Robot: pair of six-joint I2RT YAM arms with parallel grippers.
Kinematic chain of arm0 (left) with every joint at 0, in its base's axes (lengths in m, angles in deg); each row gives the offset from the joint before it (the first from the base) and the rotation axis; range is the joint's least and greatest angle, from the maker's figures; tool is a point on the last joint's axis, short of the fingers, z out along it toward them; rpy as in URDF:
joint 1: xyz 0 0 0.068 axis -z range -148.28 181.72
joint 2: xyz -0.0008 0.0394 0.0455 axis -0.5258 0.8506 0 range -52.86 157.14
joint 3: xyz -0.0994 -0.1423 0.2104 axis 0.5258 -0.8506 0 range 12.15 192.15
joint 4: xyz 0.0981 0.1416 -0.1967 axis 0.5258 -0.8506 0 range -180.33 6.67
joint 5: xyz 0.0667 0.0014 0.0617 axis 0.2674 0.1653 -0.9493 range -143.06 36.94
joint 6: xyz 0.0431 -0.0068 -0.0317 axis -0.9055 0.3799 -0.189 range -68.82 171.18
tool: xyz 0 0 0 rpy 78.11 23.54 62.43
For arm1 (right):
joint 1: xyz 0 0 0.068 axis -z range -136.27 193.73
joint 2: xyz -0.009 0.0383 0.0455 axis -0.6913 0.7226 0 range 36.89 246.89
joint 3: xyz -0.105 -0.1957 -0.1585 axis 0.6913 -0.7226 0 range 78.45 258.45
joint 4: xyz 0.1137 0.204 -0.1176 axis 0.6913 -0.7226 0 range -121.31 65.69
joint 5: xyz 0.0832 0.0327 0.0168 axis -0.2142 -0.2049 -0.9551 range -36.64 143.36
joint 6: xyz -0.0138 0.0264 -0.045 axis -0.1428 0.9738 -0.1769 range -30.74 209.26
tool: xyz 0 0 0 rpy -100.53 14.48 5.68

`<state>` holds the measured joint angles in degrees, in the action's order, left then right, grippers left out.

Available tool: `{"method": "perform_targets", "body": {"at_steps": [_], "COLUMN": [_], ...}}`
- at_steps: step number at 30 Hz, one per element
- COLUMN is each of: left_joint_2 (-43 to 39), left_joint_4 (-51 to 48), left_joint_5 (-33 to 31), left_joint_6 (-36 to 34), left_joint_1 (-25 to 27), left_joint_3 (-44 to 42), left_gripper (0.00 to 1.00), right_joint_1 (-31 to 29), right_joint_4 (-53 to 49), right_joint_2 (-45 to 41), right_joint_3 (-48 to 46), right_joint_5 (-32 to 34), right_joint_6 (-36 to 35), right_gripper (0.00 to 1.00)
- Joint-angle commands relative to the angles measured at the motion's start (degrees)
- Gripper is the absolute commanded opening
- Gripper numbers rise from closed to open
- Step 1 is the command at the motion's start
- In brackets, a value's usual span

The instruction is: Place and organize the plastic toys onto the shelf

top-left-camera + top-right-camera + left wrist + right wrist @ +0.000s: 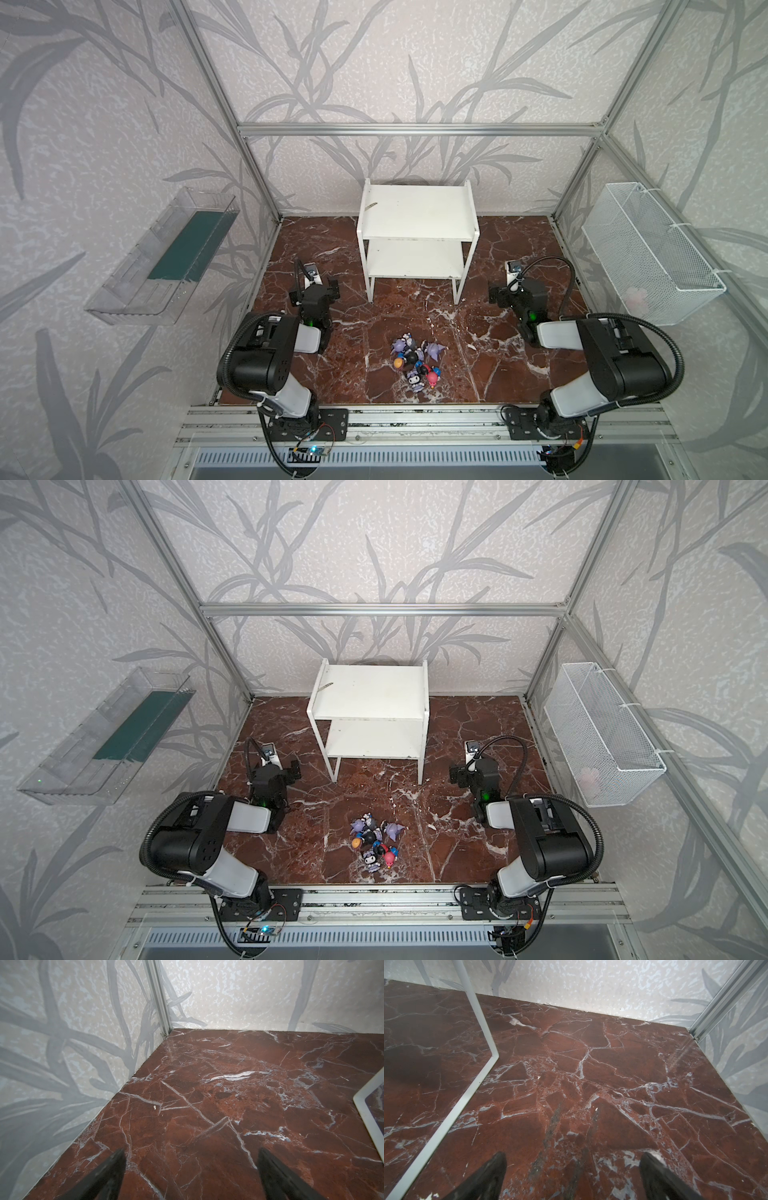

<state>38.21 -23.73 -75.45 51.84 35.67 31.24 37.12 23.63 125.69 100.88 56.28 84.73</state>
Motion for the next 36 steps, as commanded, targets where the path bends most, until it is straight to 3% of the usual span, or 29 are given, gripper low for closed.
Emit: {"method": "perform_targets", "body": {"at_steps": [1, 10, 18, 26, 30, 32, 36], "left_joint_2": [-0.10, -2.69, -14.04, -23.54, -28.93, -31.34, -36.29], "left_joint_4": [0.17, 0.61, -26.42, -67.09, -83.25, -86.75, -97.18], "left_joint_5": [-0.46, -0.88, -4.96, -26.01, -35.87, -36.69, -28.82], "left_joint_6": [0.48, -0.22, 0.63, 22.44, 31.99, 34.39, 40.95], "left_joint_1": [-0.30, 0.04, 1.11, 6.03, 14.00, 18.00, 20.47], "left_joint_3": [0.89, -0.37, 8.01, 18.68, 20.67, 20.30, 21.80], "left_gripper": [1.00, 1.00, 0.99, 1.00, 1.00, 1.00, 0.99], "right_joint_1": [0.20, 0.15, 0.20, 0.19, 0.20, 0.19, 0.20], "right_joint_4": [0.22, 0.20, 0.15, 0.22, 0.22, -0.02, 0.65], "right_joint_2": [-0.38, -0.38, -0.38, -0.29, -0.29, -0.31, -0.38], "right_joint_3": [1.04, 1.04, 1.11, 1.05, 1.11, 1.20, 1.03], "right_joint_5": [-0.37, -0.37, -0.37, -0.28, -0.28, -0.43, -1.36], "right_joint_6": [-0.22, -0.22, -0.21, -0.11, -0.11, -0.08, -0.57], "right_gripper": [0.99, 0.99, 0.99, 0.99, 0.99, 0.99, 0.99]}}
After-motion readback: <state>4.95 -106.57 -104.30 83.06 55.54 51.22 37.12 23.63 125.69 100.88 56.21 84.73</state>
